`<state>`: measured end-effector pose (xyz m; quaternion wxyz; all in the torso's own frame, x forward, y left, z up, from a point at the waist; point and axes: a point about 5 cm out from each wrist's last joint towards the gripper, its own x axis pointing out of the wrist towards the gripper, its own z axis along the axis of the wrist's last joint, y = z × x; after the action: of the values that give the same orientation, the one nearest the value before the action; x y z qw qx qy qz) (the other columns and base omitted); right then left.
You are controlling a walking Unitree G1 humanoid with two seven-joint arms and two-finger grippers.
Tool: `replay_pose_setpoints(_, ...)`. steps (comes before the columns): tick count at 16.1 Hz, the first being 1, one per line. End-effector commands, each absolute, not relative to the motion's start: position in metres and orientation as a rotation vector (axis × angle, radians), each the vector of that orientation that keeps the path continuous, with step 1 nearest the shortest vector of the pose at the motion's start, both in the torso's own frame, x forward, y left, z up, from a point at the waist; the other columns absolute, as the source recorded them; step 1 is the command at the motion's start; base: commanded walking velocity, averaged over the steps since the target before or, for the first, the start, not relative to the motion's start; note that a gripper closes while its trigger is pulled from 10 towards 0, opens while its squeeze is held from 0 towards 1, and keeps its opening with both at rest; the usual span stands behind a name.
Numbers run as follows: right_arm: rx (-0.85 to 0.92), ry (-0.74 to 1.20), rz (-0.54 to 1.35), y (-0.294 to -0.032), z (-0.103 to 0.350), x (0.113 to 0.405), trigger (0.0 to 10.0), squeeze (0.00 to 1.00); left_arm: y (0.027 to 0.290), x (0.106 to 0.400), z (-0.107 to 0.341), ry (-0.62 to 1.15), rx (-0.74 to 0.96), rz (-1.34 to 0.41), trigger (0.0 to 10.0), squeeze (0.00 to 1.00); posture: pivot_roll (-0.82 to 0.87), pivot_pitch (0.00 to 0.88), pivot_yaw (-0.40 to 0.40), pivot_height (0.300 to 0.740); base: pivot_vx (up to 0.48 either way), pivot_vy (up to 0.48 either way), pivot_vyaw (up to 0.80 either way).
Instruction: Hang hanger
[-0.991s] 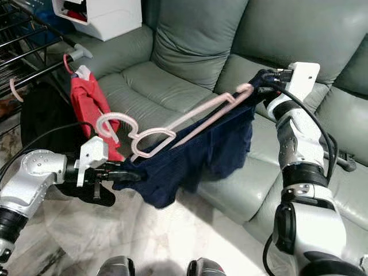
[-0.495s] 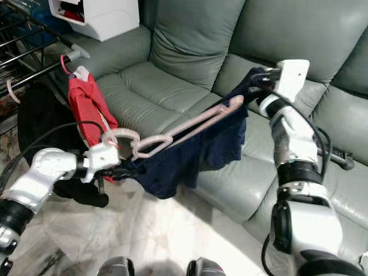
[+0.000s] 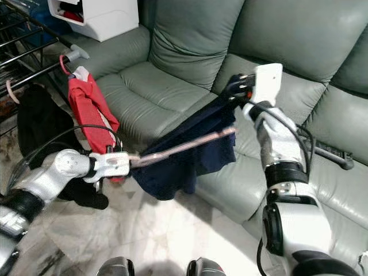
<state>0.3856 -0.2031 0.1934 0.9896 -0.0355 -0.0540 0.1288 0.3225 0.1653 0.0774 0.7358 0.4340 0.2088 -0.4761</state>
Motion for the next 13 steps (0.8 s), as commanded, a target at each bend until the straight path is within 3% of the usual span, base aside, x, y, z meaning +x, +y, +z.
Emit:
replay_pose_setpoints(1,-0.113,-0.309,0.174,-0.218,0.247,0.388,0.0,0.00,0.199,0.316,0.056,0.631,0.855,-0.882,0.0,0.00,-0.05,0.042,0.000,0.740,0.000,0.000,0.00)
replay_pose_setpoints(3,-0.114,-0.288,0.160,-0.220,0.239,0.387,0.0,0.00,0.207,0.322,0.057,0.597,0.786,-0.754,0.0,0.00,-0.05,0.039,0.001,0.740,0.000,0.000,0.00)
replay_pose_setpoints(5,-0.132,-0.280,0.159,-0.221,0.235,0.385,0.0,0.00,0.213,0.320,0.054,0.619,0.747,-0.732,0.0,0.00,-0.05,0.039,0.001,0.740,0.000,0.000,0.00)
replay_pose_setpoints(9,-0.289,-0.292,0.118,-0.211,0.238,0.388,0.0,0.00,0.243,0.308,0.042,0.738,1.097,-0.754,0.0,0.00,-0.04,0.035,0.004,0.740,0.000,0.000,0.00)
replay_pose_setpoints(13,-0.190,-0.317,0.118,-0.178,0.254,0.398,0.0,0.00,0.248,0.310,0.040,0.775,1.131,-0.684,0.0,0.00,-0.05,0.032,0.006,0.740,0.000,0.000,0.00)
